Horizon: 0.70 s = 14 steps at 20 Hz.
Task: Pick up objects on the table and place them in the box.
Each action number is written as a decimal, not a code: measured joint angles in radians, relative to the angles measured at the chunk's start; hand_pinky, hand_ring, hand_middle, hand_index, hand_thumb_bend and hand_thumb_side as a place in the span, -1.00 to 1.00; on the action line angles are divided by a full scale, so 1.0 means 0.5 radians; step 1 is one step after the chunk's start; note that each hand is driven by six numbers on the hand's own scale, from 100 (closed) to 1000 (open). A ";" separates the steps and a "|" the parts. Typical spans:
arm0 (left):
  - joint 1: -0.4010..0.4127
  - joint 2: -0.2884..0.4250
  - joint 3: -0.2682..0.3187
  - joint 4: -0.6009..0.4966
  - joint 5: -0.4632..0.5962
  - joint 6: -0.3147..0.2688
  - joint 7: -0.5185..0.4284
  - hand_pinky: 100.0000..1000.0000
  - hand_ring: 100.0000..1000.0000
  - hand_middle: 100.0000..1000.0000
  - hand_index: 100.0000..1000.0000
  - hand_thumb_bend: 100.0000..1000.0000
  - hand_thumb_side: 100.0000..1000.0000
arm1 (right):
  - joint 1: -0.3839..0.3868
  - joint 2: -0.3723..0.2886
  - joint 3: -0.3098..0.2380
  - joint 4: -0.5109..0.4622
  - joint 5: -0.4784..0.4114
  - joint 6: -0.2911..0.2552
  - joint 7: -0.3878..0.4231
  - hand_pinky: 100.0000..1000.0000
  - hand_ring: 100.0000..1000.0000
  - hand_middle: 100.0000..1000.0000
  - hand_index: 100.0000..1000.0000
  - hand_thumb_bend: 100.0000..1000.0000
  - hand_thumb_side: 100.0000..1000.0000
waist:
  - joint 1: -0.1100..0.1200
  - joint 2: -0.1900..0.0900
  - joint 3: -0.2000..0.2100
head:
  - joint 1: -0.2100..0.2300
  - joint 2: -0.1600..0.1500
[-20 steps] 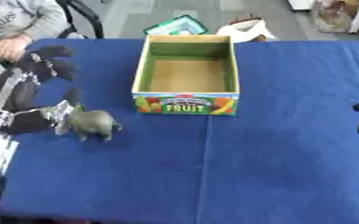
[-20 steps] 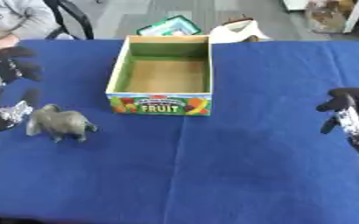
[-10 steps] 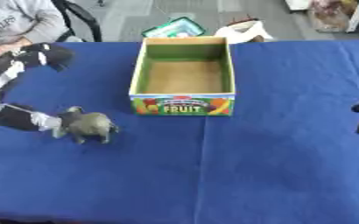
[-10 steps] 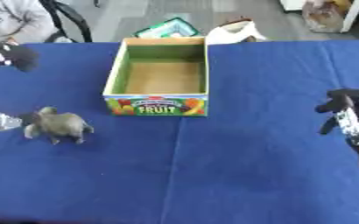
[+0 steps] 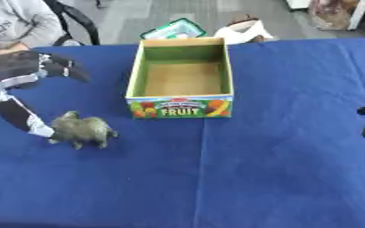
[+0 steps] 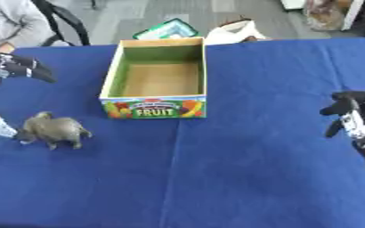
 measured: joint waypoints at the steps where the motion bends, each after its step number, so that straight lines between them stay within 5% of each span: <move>1: -0.014 0.000 -0.017 0.031 -0.022 0.002 -0.013 0.30 0.45 0.44 0.67 0.35 -0.14 | 0.000 0.000 0.000 0.000 0.000 0.000 0.000 -0.41 0.16 -0.08 0.30 -1.00 -0.22 | 0.000 0.000 -0.001 | 0.000 0.000; 14: -0.144 -0.114 -0.167 0.355 -0.333 0.005 -0.067 0.26 0.43 0.42 0.65 0.43 -0.02 | 0.002 0.000 0.007 0.000 0.000 0.004 0.004 -0.41 0.16 -0.08 0.30 -1.00 -0.22 | 0.006 -0.003 -0.011 | 0.000 0.000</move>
